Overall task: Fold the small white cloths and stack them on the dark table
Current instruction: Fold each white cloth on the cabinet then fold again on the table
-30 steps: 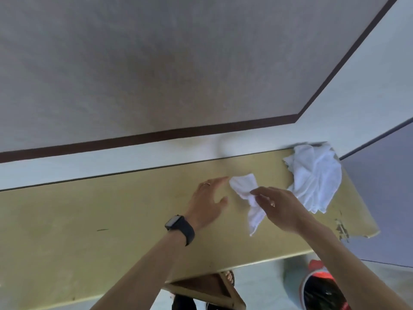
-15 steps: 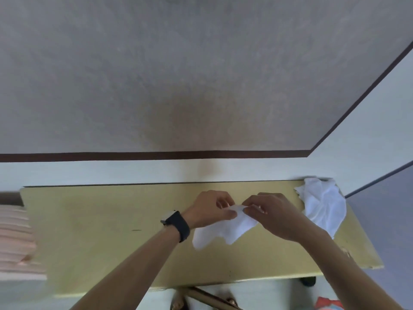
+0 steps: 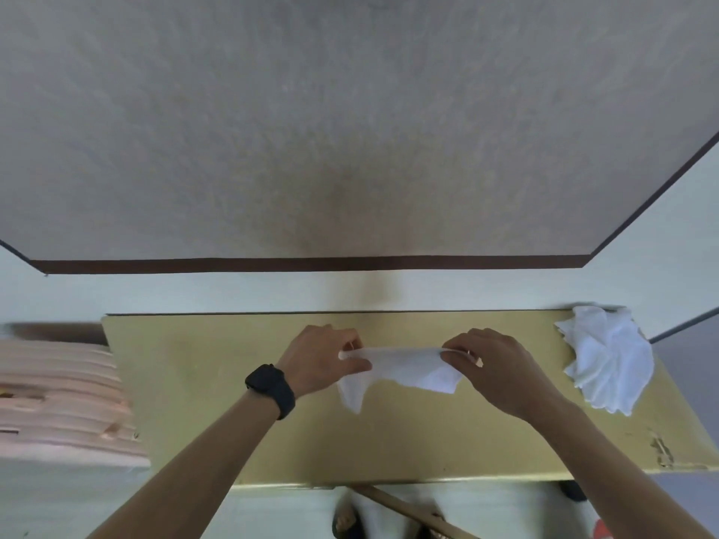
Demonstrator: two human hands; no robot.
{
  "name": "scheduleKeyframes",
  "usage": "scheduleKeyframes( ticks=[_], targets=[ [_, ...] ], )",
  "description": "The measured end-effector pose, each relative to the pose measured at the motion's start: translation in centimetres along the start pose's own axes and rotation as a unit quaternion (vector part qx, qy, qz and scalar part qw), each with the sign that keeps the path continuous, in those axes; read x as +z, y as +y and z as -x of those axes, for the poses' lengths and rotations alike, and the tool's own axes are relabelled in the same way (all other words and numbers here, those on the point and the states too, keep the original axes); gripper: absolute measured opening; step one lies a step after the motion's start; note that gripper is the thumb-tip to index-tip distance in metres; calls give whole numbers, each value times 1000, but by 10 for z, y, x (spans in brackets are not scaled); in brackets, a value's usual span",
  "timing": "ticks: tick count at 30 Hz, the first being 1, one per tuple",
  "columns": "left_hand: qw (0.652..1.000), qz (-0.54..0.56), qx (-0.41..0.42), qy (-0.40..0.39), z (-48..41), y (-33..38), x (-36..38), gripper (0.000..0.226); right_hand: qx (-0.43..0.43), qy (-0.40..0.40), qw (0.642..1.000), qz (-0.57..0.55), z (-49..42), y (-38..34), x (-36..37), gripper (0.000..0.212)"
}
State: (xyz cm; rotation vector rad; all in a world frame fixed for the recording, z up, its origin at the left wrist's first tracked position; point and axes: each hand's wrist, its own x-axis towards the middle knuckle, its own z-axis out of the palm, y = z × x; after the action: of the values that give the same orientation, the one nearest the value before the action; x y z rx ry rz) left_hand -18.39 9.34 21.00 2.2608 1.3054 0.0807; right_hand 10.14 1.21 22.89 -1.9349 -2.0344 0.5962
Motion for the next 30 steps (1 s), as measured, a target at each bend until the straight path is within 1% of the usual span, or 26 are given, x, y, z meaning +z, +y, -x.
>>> scheduleKeyframes(
  ticks=[3,6,9,12,15,18,19,22,24,27,30],
  targets=[
    [1000,3,-7,5,10,-16,-3,35,10,10,1000,-9,6,4,12,15],
    [999,-52,5,11,16,-27,-6,32,23,7,1000,-12,12,8,24,16],
    [990,-137,30,8,14,-39,-2,32,34,4,999,6,13,12,34,17],
    [989,-148,21,19,4,-53,4,32,57,-1,998,26,4,19,41,20],
    [985,-143,17,92,-13,-62,9,29,61,25,996,53,-11,25,45,22],
    [974,-152,20,168,-28,-69,11,20,64,61,994,67,-28,30,46,20],
    [968,-158,23,192,-31,-71,11,18,63,79,993,68,-34,32,46,18],
    [949,-173,46,260,-35,-76,7,24,57,152,985,54,-46,35,49,10],
    [935,-179,69,298,-34,-81,8,18,33,196,979,56,-48,36,57,6],
    [920,-198,94,324,-23,-91,26,8,-6,225,973,58,-42,41,78,6],
    [926,-219,89,293,-4,-105,61,10,-10,202,977,70,-23,50,112,8]
  ],
)
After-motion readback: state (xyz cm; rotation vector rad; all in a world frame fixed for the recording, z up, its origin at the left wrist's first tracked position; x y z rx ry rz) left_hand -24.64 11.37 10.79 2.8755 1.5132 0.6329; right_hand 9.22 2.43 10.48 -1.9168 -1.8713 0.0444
